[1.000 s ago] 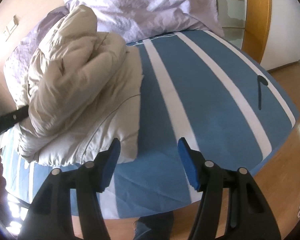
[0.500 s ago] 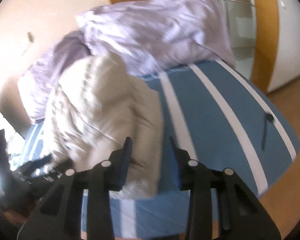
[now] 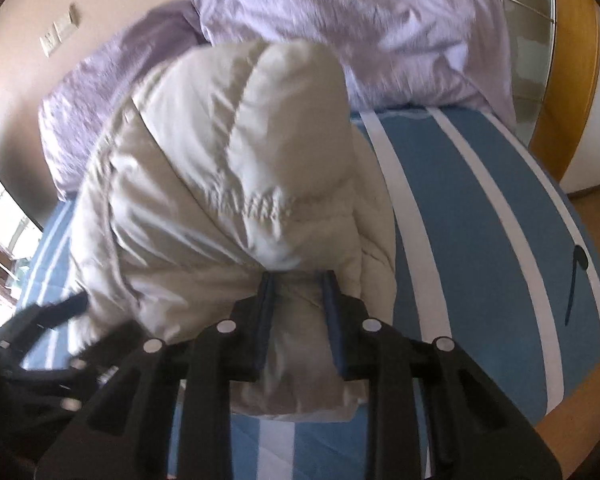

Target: Fold large clothes

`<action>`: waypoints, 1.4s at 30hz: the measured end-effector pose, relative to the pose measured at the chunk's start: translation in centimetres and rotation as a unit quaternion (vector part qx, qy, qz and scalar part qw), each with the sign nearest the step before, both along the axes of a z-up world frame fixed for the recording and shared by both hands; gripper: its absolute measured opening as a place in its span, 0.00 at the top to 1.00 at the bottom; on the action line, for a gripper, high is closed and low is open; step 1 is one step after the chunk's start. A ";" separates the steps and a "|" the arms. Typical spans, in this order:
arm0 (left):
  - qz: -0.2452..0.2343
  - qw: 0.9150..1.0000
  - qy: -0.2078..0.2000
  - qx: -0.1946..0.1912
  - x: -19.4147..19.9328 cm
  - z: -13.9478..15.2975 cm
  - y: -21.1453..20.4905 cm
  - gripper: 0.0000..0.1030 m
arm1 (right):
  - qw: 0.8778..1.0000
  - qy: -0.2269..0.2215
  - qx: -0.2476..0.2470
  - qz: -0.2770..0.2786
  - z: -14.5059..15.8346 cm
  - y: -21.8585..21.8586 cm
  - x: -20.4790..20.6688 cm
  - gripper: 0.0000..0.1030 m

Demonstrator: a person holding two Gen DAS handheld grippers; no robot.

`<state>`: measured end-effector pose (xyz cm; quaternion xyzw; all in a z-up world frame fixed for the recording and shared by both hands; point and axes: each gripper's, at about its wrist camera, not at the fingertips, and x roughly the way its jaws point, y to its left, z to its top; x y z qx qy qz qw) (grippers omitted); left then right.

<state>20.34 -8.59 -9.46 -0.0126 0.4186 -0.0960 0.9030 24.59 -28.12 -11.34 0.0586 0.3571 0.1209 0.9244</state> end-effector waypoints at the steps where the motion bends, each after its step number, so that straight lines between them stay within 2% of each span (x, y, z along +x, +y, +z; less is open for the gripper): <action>1: 0.002 1.000 -0.001 -0.008 0.0 0.2 0.1 0.23 | 1.000 0.005 -0.003 -0.003 -0.4 0.0 0.2 0.76; 5: 0.001 0.999 0.000 -0.034 0.2 1.1 0.3 0.23 | 1.000 0.022 0.001 -0.015 -2.2 -0.3 0.6 0.77; 11: -0.001 0.999 -0.004 -0.053 1.2 2.9 0.6 0.23 | 0.999 0.033 0.016 -0.025 -3.7 -1.0 0.9 0.77; 17: 0.002 0.998 -0.037 -0.046 2.6 5.1 1.1 0.23 | 0.999 0.029 0.020 -0.027 -4.2 -1.1 0.7 0.77; 24: 0.030 0.997 -0.068 -0.011 6.4 7.0 2.3 0.23 | 0.999 0.025 0.023 -0.030 -4.5 -1.0 0.4 0.77; 31: 0.061 0.996 -0.064 0.016 9.3 6.3 3.9 0.23 | 0.999 0.025 0.028 -0.031 -4.5 -1.3 0.4 0.77; 38: 0.074 0.996 -0.046 0.031 10.7 3.0 4.0 0.21 | 0.998 0.028 0.032 -0.036 -4.1 -1.4 0.3 0.76; 42: 0.080 0.993 -0.059 0.067 11.1 1.6 3.1 0.21 | 0.999 0.023 0.026 -0.036 -3.6 -1.3 0.2 0.72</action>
